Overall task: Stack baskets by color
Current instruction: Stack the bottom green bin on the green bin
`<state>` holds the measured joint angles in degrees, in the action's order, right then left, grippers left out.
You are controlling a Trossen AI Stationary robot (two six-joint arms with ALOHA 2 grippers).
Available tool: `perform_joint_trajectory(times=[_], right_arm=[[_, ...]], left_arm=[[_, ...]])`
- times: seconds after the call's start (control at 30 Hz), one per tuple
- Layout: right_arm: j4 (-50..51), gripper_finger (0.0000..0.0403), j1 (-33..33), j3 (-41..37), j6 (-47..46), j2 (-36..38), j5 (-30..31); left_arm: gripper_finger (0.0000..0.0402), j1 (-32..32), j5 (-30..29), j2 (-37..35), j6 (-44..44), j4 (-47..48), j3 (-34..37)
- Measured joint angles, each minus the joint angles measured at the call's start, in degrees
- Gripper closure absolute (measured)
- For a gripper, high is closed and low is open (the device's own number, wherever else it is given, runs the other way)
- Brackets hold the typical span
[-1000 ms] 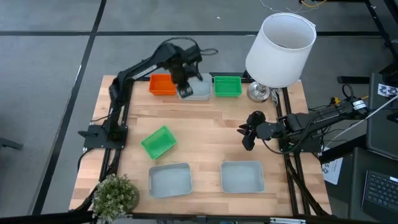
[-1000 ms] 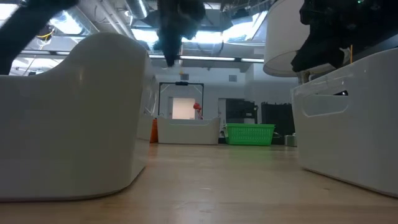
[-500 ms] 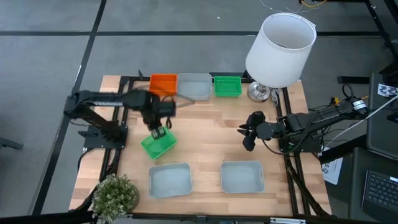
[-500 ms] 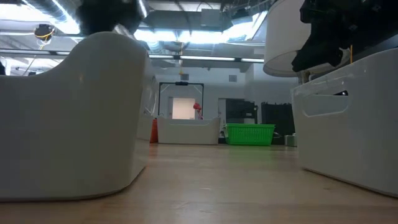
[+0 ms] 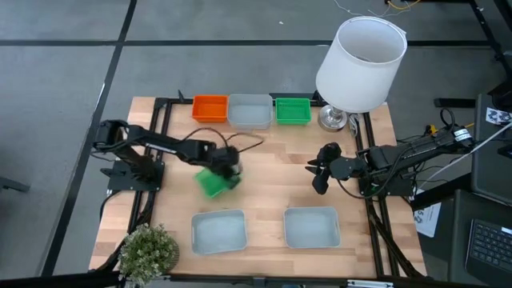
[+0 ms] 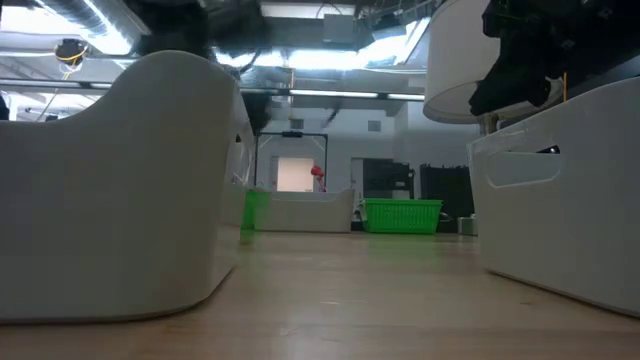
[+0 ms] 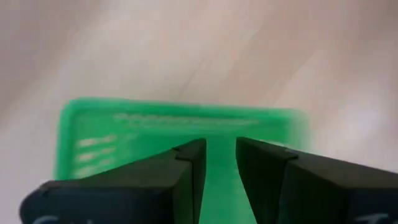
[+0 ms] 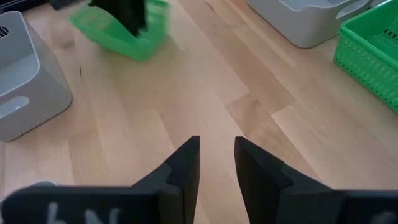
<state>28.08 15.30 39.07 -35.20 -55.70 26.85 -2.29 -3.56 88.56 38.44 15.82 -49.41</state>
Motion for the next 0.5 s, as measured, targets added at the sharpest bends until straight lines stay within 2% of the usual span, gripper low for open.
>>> perform_joint_trajectory(times=[0.07, 0.13, 0.2, 0.3, 0.5], right_arm=[[-0.01, 0.0303, 0.0, 0.0, 0.37, 0.0, 0.02], [-0.01, 0.0303, 0.0, 0.0, 0.46, 0.0, 0.01], [0.06, 0.0303, 0.01, 0.0, 0.06, -0.02, -0.09], [0.11, 0.0303, -0.01, 0.0, 0.16, -0.04, -0.15], [-2.52, 0.0303, -0.01, 0.0, 5.66, -0.28, 1.97]], left_arm=[[0.0321, -0.26, -1.05, 0.8, -7.42, -15.49, -1.43], [0.0321, -0.61, 0.4, 0.96, -13.6, -23.33, -3.52], [0.0321, -0.61, 3.34, 0.67, -15.61, -20.83, -6.29], [0.0321, -0.16, 5.09, -1.03, -16.09, -11.18, -10.23], [0.0321, 2.61, -0.34, -1.25, -15.58, 5.67, -13.2]])
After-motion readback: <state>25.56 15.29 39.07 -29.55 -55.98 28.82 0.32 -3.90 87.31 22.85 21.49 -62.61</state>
